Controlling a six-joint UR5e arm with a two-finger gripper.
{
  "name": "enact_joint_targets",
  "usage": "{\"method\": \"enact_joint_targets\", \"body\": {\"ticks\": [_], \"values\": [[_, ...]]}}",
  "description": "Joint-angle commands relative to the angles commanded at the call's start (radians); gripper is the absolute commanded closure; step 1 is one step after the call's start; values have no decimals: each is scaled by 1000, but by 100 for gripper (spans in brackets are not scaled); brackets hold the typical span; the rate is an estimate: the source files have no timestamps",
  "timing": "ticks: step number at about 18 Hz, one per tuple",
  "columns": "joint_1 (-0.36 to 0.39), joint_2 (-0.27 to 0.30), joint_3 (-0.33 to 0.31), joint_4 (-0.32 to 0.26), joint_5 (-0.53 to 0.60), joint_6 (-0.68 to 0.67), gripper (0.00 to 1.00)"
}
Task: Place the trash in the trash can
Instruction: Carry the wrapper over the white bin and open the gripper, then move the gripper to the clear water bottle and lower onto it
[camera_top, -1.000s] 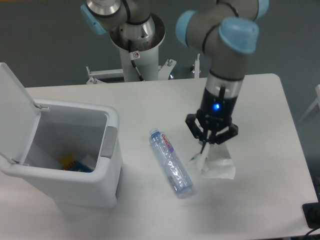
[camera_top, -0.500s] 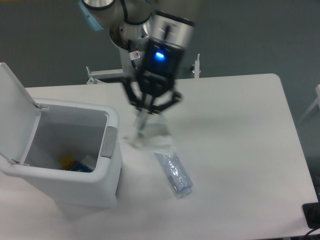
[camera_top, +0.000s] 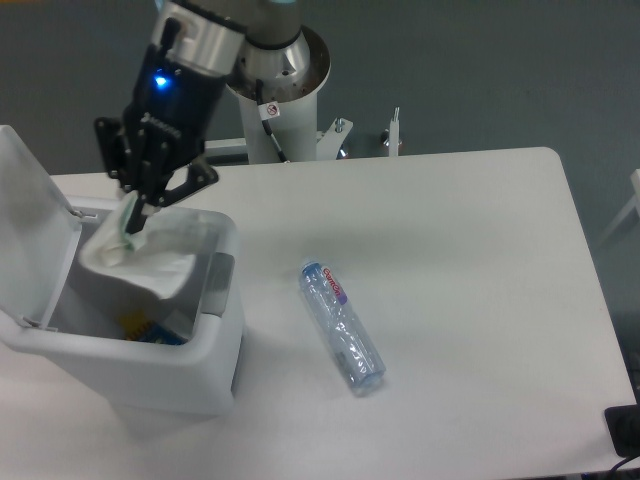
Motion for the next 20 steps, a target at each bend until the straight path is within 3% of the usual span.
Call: {"method": "enact_joint_targets", "body": {"ticks": [4,6,7,12,14,20], "values": [[6,-3,-5,-5,12,-8,0],[62,-8,0,-3,31,-9,0],[142,-40,6,-3,32,-9,0],[366,-173,24,-2,35,3,0],[405,-247,60,-2,55,3,0],[402,-356,95,-50,184,-2,0]]}}
